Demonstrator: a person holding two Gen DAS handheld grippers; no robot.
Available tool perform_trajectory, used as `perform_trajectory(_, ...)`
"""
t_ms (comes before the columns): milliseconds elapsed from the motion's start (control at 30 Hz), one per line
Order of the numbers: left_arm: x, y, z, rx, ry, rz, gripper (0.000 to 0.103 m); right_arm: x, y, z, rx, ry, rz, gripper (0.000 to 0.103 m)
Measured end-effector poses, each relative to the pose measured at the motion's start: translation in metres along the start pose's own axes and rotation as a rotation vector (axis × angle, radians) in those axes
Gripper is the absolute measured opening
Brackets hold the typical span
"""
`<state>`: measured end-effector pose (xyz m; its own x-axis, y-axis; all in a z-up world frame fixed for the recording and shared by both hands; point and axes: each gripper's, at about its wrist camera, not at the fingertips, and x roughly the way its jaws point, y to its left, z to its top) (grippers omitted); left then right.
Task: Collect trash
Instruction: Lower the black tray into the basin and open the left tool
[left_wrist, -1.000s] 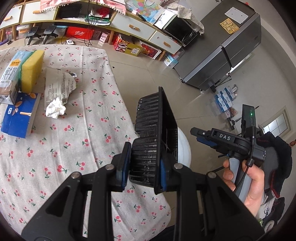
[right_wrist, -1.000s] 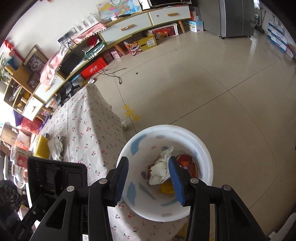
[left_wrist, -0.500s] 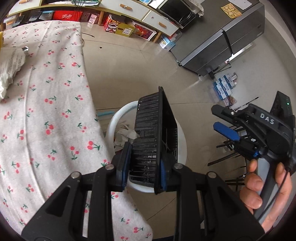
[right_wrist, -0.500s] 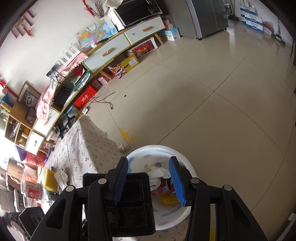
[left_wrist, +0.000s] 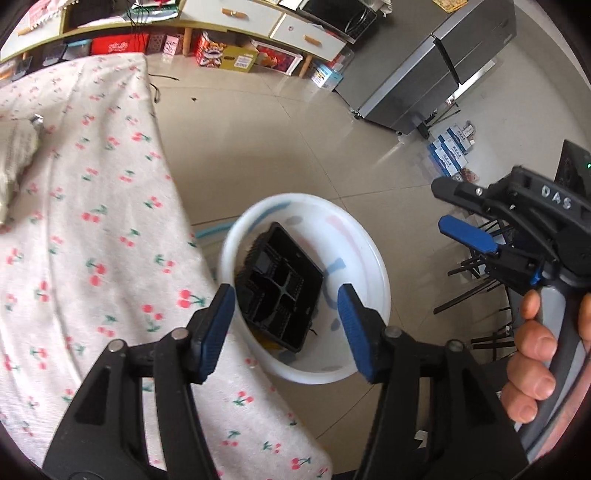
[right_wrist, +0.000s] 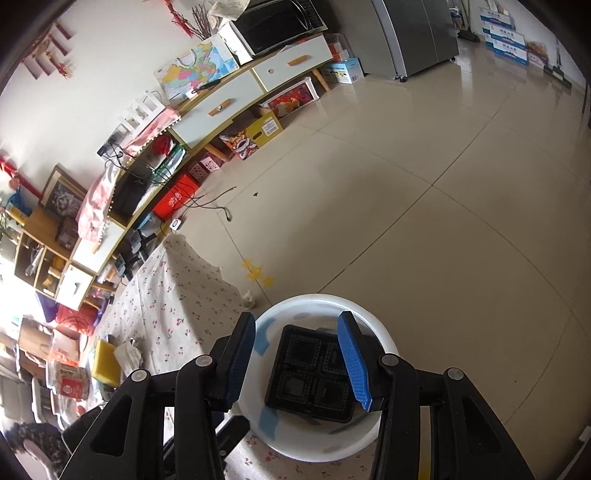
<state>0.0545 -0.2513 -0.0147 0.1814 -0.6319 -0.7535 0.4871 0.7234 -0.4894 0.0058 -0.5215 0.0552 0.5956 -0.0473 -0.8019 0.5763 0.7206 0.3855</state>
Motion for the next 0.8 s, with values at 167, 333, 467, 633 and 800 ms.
perform_trajectory(167, -0.027, 0.019, 0.001, -0.015, -0.039, 0.035, 0.058, 0.002, 0.005, 0.000, -0.012, 0.001, 0.011, 0.047)
perform_trajectory(333, -0.049, 0.044, -0.004, -0.037, -0.072, 0.107, 0.058, 0.005, 0.009, -0.002, -0.021, 0.013, 0.013, 0.049)
perform_trajectory(467, -0.069, 0.070, -0.006, -0.062, -0.097, 0.168, 0.059, 0.010, 0.017, -0.004, -0.038, 0.028, 0.017, 0.049)
perform_trajectory(633, -0.097, 0.116, -0.002, -0.154, -0.143, 0.246, 0.059, 0.017, 0.034, -0.010, -0.091, 0.046, 0.004, 0.051)
perform_trajectory(800, -0.132, 0.168, 0.011, -0.260, -0.203, 0.338, 0.060, 0.026, 0.051, -0.017, -0.142, 0.071, -0.003, 0.052)
